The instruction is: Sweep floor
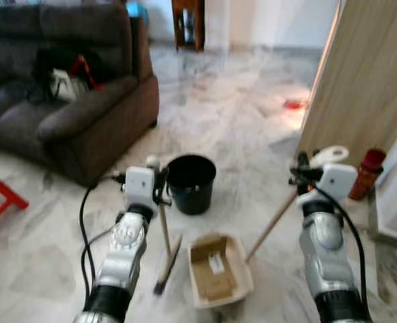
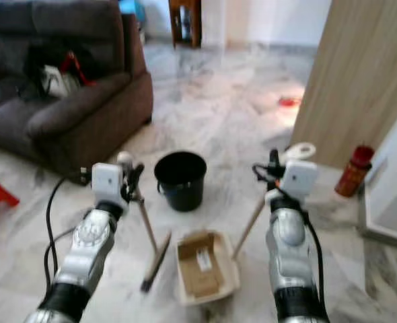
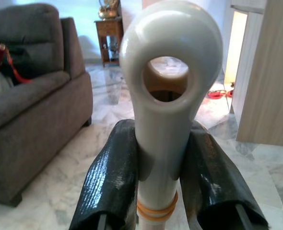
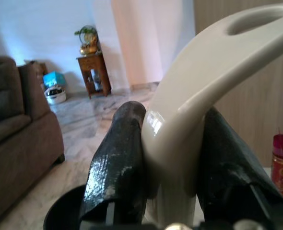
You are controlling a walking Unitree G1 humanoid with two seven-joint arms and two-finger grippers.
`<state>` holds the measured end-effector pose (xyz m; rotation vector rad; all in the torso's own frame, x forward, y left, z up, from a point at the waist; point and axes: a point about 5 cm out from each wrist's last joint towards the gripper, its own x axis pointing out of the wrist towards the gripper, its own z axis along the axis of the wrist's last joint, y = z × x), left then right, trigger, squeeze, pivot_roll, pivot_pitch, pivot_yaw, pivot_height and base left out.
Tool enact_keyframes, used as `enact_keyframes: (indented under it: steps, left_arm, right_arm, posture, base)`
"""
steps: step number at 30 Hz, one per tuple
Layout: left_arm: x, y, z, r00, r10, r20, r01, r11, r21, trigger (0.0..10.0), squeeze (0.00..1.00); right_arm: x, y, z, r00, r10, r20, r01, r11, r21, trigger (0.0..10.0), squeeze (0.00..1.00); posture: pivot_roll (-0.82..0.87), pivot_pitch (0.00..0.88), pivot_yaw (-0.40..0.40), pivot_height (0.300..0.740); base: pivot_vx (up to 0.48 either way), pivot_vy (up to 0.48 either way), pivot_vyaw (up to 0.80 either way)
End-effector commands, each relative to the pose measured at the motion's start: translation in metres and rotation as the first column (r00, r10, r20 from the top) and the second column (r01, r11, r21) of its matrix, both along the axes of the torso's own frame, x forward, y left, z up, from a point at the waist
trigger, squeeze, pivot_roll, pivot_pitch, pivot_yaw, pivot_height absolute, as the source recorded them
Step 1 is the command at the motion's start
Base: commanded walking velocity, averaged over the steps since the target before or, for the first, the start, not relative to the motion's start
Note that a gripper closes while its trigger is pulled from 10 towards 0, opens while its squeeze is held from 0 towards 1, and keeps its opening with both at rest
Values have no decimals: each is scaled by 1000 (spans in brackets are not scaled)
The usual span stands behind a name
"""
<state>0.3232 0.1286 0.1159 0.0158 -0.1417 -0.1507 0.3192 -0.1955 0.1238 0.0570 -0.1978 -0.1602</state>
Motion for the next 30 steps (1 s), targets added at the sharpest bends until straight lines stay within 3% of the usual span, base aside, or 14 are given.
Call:
enact_keyframes:
  steps: [1, 9, 16, 30]
  left_arm:
    - [3, 1, 11, 999, 8, 48, -8, 1000, -4, 10000, 0]
    - [2, 2, 10, 999, 16, 40, -16, 1000, -3, 10000, 0]
    - [3, 3, 10, 999, 19, 38, -19, 1000, -1, 10000, 0]
    - [2, 4, 10, 999, 26, 37, -26, 1000, -2, 10000, 0]
  right_arm:
    - [5, 4, 15, 998, 9, 66, -8, 1000, -2, 10000, 0]
    - [3, 1, 11, 999, -8, 39, 7, 1000, 21, 10000, 0]
    - [4, 1, 7, 1000, -15, 15, 15, 999, 28, 10000, 0]
    - [4, 1, 3, 999, -27, -22, 28, 998, 55, 10000, 0]
  posture:
    - [-58, 0, 43, 740]
    - [-60, 0, 43, 740]
    - [-55, 0, 44, 740]
    - [-56, 0, 40, 740]
  base:
    - [0, 247, 0]
    - [0, 258, 0]
    - [0, 257, -779]
    - [0, 264, -57]
